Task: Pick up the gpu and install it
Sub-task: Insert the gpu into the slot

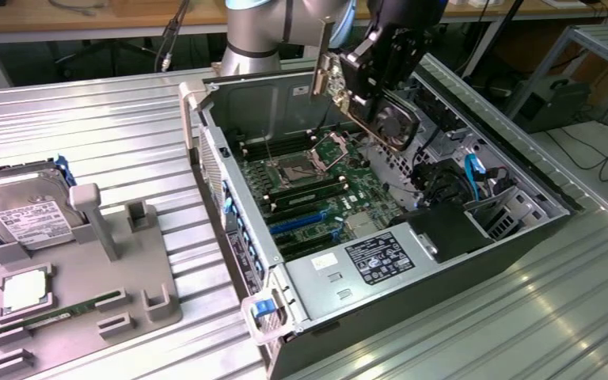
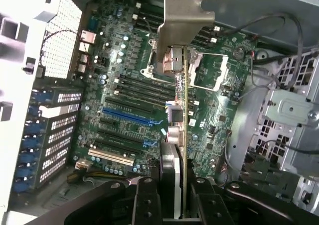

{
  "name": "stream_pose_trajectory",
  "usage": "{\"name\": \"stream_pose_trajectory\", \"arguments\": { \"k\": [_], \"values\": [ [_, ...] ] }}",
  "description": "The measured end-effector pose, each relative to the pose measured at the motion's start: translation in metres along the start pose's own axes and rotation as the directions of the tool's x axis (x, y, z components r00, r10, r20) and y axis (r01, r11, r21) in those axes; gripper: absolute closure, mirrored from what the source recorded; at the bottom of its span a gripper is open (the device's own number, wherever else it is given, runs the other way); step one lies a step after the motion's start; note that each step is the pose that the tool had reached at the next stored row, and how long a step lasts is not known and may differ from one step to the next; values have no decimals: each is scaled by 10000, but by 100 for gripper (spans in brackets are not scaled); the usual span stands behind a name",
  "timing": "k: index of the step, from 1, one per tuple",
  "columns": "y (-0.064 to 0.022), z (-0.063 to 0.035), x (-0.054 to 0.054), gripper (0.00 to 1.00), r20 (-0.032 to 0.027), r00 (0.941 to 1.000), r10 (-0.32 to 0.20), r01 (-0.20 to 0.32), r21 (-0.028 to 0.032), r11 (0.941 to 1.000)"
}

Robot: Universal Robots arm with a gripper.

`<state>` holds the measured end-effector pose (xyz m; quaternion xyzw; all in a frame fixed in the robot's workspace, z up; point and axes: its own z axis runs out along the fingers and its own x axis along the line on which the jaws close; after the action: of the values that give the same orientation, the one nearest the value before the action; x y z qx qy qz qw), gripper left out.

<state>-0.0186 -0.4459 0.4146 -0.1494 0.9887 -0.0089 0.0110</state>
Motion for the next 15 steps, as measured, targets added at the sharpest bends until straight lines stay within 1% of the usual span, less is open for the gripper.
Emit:
{"name": "stream_pose_trajectory", "arguments": {
  "k": [3,5,6,9,12,14,15],
  "values": [
    [0,1,0,71,14,9978,-659,659,-12,9978],
    [0,2,0,71,25,9930,-1183,1183,-21,9930],
    [0,2,0,71,30,9908,-1352,1352,-24,9908],
    [0,3,0,71,43,9819,-1895,1895,-32,9819],
    [0,4,0,71,57,9695,-2452,2452,-40,9695],
    [0,5,0,71,68,9578,-2873,2873,-46,9578],
    [0,5,1,71,76,9484,-3169,3169,-49,9484]
  ]
}}
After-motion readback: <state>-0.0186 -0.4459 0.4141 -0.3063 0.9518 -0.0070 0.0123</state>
